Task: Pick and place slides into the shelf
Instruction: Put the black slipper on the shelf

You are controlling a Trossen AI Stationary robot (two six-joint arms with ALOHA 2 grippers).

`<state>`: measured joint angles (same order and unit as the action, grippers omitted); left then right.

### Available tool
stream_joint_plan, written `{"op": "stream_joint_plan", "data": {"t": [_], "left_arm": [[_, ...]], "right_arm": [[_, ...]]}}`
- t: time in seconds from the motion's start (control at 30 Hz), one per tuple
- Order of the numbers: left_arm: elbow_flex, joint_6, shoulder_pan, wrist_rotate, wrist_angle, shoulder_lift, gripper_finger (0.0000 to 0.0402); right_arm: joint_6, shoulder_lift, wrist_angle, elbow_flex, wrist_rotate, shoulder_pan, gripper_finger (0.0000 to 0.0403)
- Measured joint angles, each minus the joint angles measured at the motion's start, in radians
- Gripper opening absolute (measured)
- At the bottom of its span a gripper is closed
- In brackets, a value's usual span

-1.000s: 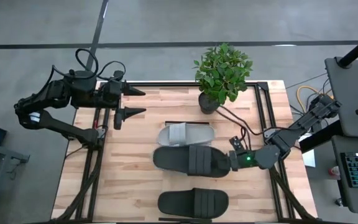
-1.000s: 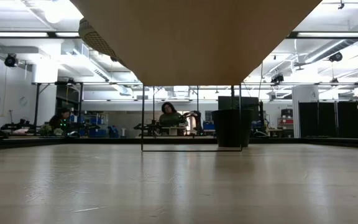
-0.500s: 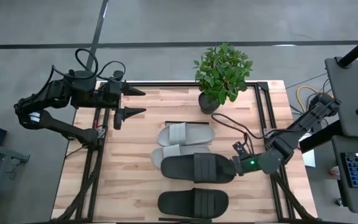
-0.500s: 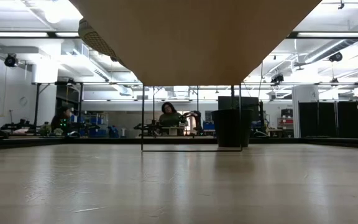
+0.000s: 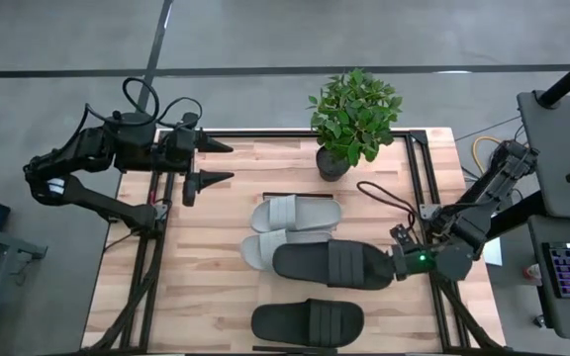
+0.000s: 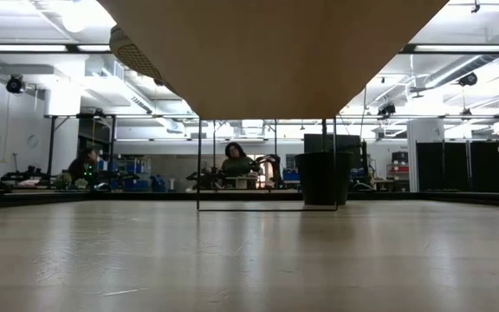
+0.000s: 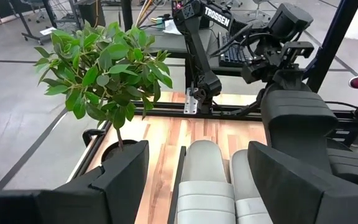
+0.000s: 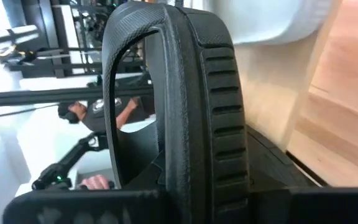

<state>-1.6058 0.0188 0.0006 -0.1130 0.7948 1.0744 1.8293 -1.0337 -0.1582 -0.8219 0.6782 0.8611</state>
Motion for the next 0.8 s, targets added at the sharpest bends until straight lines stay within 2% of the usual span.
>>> {"op": "stream_joint_plan", "data": {"t": [0.3, 0.8], "left_arm": [[0.0, 0.0, 0.0, 0.0, 0.0, 0.002, 0.0258], [0.0, 0.0, 0.0, 0.0, 0.0, 0.005, 0.0258]], "right_arm": [[0.157, 0.0, -0.133, 0.008, 0.008, 0.073, 0.0043], [0.202, 0.0, -0.159, 0.018, -0.003, 0.138, 0.0043]]}}
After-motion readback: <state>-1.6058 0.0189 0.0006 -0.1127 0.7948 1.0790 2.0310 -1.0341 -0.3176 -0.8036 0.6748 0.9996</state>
